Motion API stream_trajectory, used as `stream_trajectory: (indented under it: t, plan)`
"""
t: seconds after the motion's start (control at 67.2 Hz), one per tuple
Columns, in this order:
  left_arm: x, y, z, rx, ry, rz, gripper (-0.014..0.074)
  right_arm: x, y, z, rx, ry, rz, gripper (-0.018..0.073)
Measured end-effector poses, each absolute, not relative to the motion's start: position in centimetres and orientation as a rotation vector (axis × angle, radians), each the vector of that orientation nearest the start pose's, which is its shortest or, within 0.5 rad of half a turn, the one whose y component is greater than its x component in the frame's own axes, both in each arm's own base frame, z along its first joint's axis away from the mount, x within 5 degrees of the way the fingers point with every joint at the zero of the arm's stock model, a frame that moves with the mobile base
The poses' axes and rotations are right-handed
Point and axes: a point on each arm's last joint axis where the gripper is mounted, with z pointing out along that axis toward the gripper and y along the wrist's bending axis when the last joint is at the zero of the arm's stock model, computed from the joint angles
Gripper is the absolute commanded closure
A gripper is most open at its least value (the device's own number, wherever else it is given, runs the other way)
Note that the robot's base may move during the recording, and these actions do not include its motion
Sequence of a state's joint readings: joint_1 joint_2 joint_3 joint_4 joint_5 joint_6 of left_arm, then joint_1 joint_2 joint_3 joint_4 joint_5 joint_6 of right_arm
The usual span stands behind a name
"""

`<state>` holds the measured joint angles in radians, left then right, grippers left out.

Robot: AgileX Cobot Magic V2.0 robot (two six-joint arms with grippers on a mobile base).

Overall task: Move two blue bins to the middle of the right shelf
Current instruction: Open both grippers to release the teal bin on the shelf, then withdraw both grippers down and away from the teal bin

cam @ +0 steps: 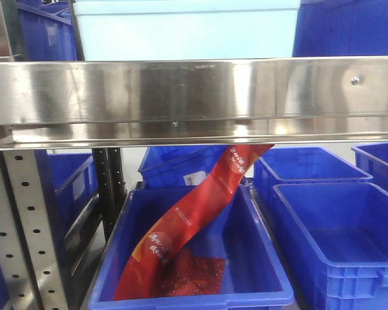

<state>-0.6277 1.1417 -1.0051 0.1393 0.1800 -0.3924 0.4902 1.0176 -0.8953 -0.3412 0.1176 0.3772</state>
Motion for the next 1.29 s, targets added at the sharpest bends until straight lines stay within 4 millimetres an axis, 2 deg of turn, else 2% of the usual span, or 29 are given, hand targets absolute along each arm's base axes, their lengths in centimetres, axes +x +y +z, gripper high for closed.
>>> stream_trajectory:
  t: [0.164,0.342,0.625,0.907,1.294]
  plan:
    - [17.7,-12.7,36.5,0.322,1.759,-0.631,0.0707,16.5,8.4,36.6,-0.358,1.675,0.362,0.0726]
    - [14.3,-10.2,34.7,0.322,1.727,-0.636,0.0707,14.0,7.0,35.9,-0.344,1.654,0.358,0.0726]
    - [10.2,-7.1,36.0,0.305,1.598,-0.649,0.0707,11.2,5.2,37.0,-0.304,1.602,0.358,0.0726]
    - [9.3,-6.5,36.4,0.297,1.562,-0.655,0.0707,10.4,5.2,38.3,-0.304,1.471,0.405,0.0726]
    - [9.3,-6.5,36.4,0.298,1.566,-0.654,0.0707,10.4,5.2,38.4,-0.305,1.458,0.410,0.0726]
